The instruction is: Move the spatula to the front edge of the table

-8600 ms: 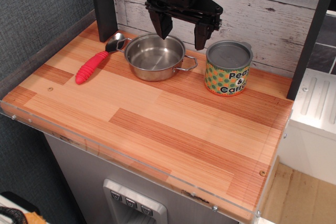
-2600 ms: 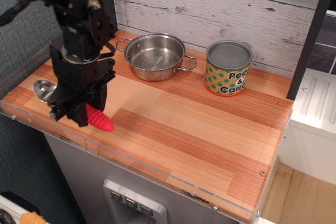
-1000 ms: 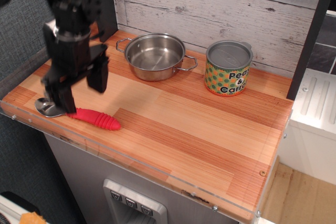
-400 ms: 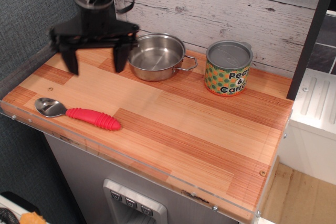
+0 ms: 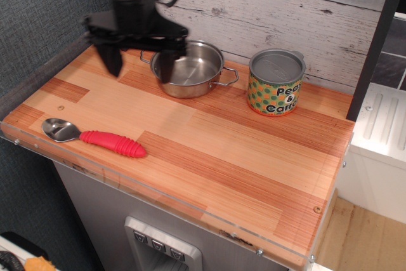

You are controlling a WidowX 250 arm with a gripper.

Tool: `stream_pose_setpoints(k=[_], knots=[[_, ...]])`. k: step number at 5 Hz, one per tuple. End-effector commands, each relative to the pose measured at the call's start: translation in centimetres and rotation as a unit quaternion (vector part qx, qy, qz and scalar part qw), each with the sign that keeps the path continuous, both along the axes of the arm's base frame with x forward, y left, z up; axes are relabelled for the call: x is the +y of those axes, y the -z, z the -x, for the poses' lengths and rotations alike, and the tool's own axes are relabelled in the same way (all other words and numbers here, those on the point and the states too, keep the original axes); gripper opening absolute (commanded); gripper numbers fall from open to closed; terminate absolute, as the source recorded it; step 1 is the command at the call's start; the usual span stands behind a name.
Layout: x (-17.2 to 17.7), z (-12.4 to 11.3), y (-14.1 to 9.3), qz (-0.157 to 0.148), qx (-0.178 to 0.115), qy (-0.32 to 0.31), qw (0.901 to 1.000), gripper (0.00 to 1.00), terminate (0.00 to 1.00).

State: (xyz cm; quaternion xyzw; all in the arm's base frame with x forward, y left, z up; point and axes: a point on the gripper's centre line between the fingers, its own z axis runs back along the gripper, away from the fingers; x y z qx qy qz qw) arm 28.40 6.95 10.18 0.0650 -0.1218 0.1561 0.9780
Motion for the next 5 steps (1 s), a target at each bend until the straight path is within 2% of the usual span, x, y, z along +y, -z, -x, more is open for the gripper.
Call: stream_pose_setpoints(k=[1,3,4,5], knots=[[-6.3,-0.5,-1.8,-0.002,-0.016,0.035,0.9993,1.0,0.0],[-10.5,-0.9,-1.5,0.026,-0.029,0.069,0.9968,1.0,0.0],[-10.5,-0.9,-1.5,0.026,-0.029,0.069,0.9968,1.0,0.0],[-10.5,-0.9,-1.5,0.026,-0.029,0.069,0.9968,1.0,1.0]])
